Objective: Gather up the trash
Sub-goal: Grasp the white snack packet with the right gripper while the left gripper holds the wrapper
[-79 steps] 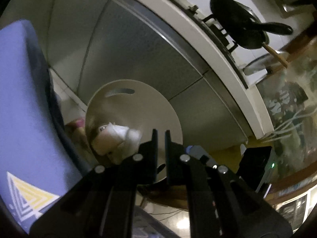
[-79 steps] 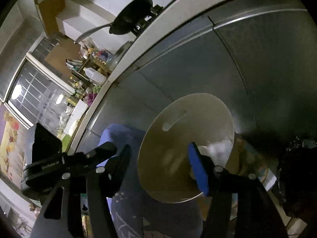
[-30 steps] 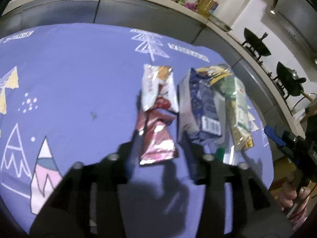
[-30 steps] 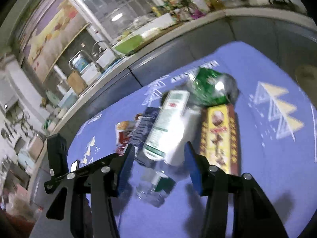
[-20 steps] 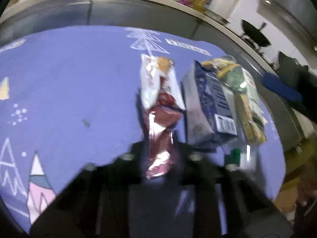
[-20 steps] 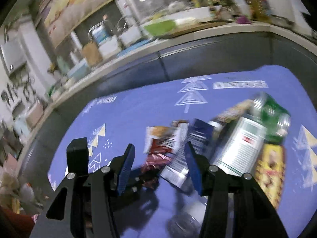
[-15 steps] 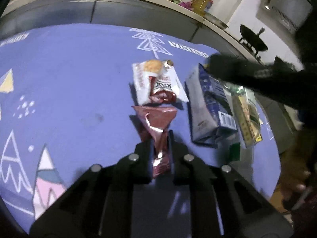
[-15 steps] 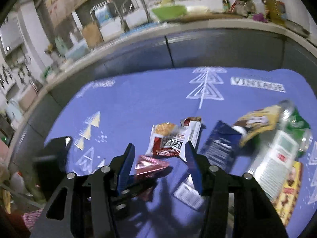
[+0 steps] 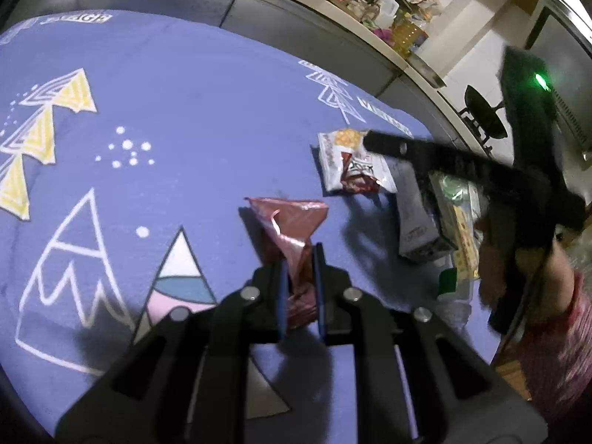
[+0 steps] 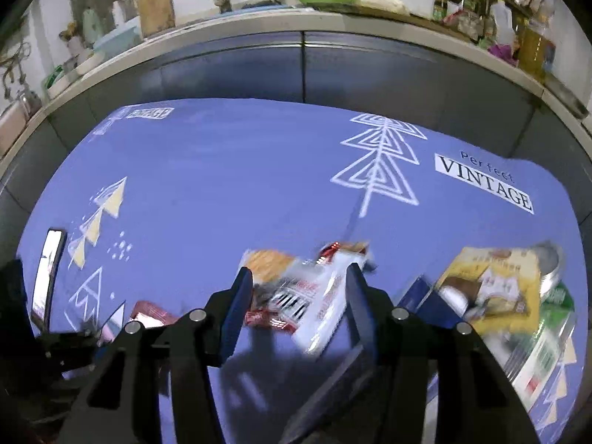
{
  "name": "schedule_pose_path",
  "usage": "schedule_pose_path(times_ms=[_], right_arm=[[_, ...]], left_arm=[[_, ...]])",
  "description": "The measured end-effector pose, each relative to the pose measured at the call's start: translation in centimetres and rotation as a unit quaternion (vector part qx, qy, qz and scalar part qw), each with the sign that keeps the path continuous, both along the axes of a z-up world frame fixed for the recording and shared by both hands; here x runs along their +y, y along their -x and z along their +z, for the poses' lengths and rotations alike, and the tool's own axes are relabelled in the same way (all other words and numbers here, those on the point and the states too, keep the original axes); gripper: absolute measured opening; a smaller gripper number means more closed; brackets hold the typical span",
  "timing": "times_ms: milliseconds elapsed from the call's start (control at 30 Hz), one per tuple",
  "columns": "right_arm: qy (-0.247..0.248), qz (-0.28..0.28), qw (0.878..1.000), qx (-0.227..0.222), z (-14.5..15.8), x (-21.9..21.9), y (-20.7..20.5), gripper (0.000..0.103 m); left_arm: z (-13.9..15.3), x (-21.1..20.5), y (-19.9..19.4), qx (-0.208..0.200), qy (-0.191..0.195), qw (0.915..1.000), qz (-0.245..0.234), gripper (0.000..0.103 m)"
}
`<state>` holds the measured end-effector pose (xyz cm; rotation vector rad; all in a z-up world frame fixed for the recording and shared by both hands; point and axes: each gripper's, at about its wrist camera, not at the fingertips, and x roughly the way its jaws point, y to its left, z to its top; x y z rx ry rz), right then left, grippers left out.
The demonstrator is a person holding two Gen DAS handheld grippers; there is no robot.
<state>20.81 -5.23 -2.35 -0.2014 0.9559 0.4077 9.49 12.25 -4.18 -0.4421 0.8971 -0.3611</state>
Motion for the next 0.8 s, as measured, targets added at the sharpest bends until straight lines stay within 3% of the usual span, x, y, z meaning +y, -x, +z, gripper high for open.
schedule_pose_path(times_ms=[167, 333, 500, 633, 800], right_arm=[[0.011, 0.024, 0.996, 0.089, -0.5, -0.6, -5.3, 0.050], [-0.007, 0.031, 0.982, 0.184, -2.5, -1.6, -8.0, 0.050], [-0.069, 0.066, 0.970, 0.222, -2.6, -0.5, -6.0, 0.051], [-0.123, 0.089, 0.953, 0.261, -3.4, 0.9, -3.8, 0.051], [-0.132, 0.096, 0.954, 0.250, -3.6, 1.8, -1.5, 0.051]], left_arm=[[-0.3, -0.3, -0.2, 0.000, 0.004, 1.0000, -0.001, 0.012], [-0.2, 0.2, 0.2, 0.003, 0.010, 0.9999, -0.002, 0.012], [-0.3, 0.7, -0.2, 0.011, 0.024, 0.9997, 0.001, 0.012], [-0.2, 0.8, -0.2, 0.014, 0.022, 0.9996, 0.005, 0.012], [-0.2, 0.8, -0.2, 0.013, 0.019, 0.9997, 0.008, 0.012]])
